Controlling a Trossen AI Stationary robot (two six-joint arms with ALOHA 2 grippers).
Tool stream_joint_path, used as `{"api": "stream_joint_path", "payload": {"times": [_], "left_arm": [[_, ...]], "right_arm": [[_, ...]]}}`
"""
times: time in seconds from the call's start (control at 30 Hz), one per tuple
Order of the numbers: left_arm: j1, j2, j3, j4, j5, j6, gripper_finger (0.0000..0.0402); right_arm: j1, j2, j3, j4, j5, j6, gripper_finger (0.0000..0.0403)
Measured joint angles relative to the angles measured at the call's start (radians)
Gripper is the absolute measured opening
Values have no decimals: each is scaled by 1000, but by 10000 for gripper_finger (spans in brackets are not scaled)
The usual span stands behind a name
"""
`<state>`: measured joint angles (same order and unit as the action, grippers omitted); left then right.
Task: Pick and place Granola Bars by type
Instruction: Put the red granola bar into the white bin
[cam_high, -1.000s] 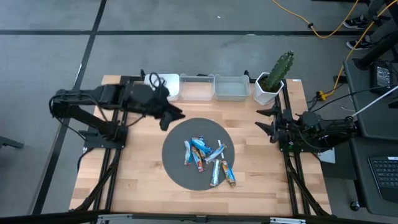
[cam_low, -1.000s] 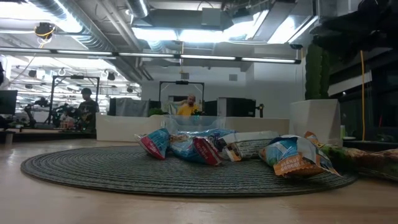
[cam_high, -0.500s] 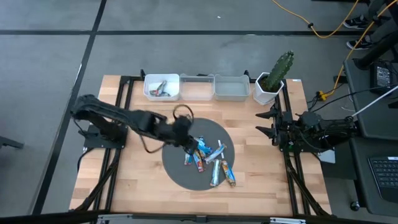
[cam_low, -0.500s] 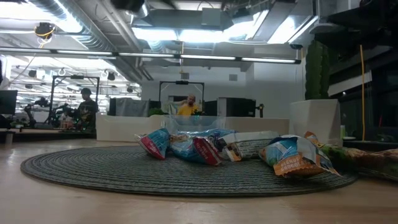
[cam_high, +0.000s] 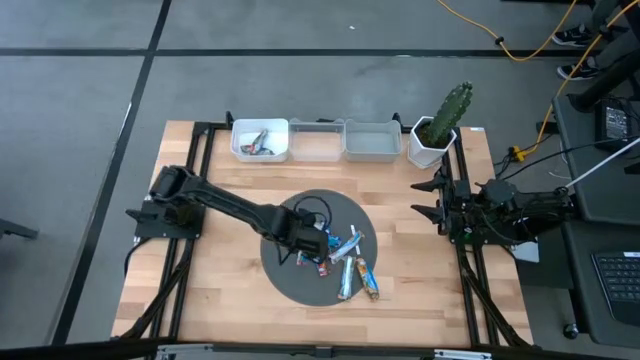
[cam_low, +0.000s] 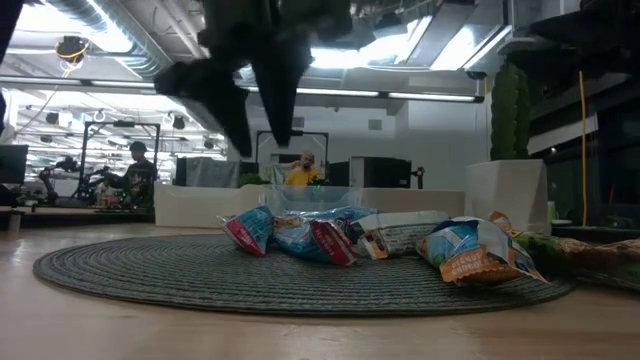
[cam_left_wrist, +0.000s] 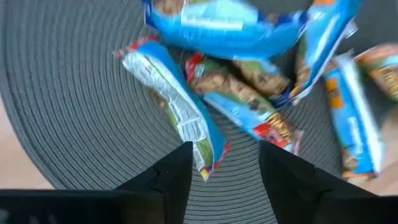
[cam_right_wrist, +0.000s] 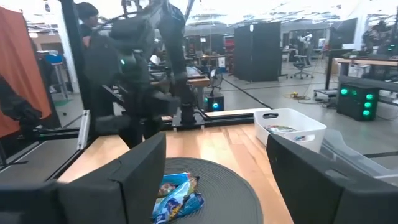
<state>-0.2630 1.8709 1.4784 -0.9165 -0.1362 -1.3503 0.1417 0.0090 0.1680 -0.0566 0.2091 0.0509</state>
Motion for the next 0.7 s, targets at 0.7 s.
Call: {"api": "stream_joint_path", "payload": {"times": [0.7], "left_arm": [[7, 154, 0, 1, 65, 72, 258]], "right_arm": [[0, 0, 0, -1, -11, -4, 280]]}}
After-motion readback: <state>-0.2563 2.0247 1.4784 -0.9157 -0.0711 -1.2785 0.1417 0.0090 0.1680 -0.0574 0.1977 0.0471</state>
